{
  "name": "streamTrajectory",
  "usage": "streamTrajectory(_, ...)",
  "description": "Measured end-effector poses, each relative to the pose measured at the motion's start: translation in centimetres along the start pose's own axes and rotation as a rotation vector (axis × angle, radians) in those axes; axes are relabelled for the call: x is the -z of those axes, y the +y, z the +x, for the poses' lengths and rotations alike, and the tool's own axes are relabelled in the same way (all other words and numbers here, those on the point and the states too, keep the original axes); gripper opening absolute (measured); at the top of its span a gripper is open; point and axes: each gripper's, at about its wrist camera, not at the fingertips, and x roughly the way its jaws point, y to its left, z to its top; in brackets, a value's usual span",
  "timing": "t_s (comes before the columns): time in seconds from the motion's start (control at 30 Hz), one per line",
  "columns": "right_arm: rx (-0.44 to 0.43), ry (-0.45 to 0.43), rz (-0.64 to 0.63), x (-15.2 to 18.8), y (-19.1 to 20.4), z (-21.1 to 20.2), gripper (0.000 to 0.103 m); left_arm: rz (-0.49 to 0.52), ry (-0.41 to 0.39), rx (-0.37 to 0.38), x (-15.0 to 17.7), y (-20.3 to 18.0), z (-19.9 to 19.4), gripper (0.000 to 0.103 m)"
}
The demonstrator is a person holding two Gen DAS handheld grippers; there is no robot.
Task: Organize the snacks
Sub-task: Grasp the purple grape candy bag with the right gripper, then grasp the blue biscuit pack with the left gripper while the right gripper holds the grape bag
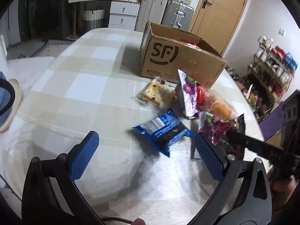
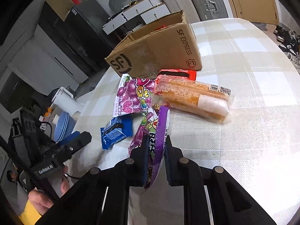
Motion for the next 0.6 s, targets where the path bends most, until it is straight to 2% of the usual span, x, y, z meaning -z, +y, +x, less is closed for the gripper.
streamTrajectory(0.1,-0.028,-0.017,0.009,0.0,0.0,-0.8,0.014,0.022,0.004,0.005,-0.5,-0.2,0.3,0.102)
streamTrajectory(0.23,-0.042,-0.035,0.013,-0.2,-0.1,-1.6,0.014,0.198,-0.001,-0.007,-1.4,-2.3,1.2,0.102)
streamTrajectory(0.27,-0.041,-0.034,0.013,-0.2,-0.1,-1.7,0.014,0.248,0.030,0.002,-1.5,-2.8,2.1,0.102)
streamTrajectory(0.33,-0.045,-0.030,0.020,-0.2,-0.3,-1.7,0.014,0.283,0.097,0.037,-1.5,-3.2,3.7,0.102)
streamTrajectory(0.47,-0.050,-0.027,0.036,-0.2,-0.9,-1.8,0.014,0.318,0.161,0.051,-1.7,-3.7,5.7,0.101)
streamTrajectory(0.53,-0.055,-0.027,0.042,-0.3,-1.0,-1.9,0.014,0.341,0.158,0.045,-1.9,-3.9,6.2,0.099)
streamTrajectory(0.6,-0.056,-0.029,0.040,-0.3,-1.0,-2.0,0.014,0.352,0.180,0.055,-2.1,-4.0,6.7,0.088)
